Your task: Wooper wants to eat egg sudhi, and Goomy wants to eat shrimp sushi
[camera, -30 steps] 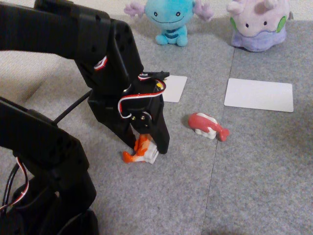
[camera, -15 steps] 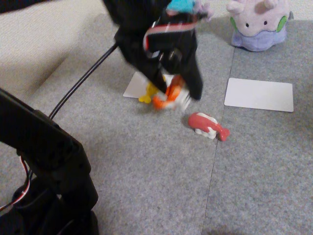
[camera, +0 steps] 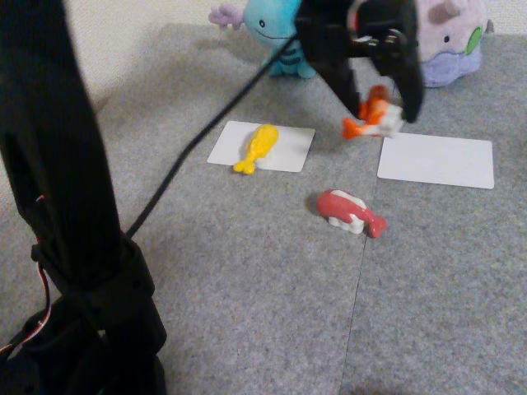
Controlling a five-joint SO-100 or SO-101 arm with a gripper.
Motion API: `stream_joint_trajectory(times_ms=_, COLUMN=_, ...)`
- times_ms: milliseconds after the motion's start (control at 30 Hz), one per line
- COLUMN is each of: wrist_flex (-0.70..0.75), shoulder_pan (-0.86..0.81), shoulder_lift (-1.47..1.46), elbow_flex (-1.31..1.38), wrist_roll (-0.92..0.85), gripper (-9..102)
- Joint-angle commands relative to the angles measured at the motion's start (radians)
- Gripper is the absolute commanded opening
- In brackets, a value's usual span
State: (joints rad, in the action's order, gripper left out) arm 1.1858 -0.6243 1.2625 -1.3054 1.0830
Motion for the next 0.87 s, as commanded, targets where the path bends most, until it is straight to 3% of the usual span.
stream_joint_trajectory(times_ms=0, wrist_flex=-0.02, shoulder_pan=-0.029, shoulder_lift=-0.084, elbow_flex=0.15, wrist_roll=-0.051, gripper=7)
stream_joint_trajectory(times_ms=233, wrist_flex=-0.031, shoulder_pan=-0.02, shoulder_lift=-0.276, elbow_flex=0.298, wrist_roll=-0.069, gripper=11)
stream_joint_trajectory(times_ms=400, wrist_flex=-0.155, shoulder_pan=-0.018, shoulder_lift=-0.342, elbow_flex=0.319, wrist_roll=-0.064, gripper=22)
stream_joint_trajectory(times_ms=500, wrist_flex=-0.196, shoulder_pan=-0.02, shoulder_lift=-0.353, elbow_flex=0.319, wrist_roll=-0.066, gripper=23)
stream_joint_trajectory(times_ms=833, wrist_flex=-0.08, shoulder_pan=-0.003, shoulder_lift=-0.258, elbow_flex=0.321, wrist_roll=-0.043, gripper=28)
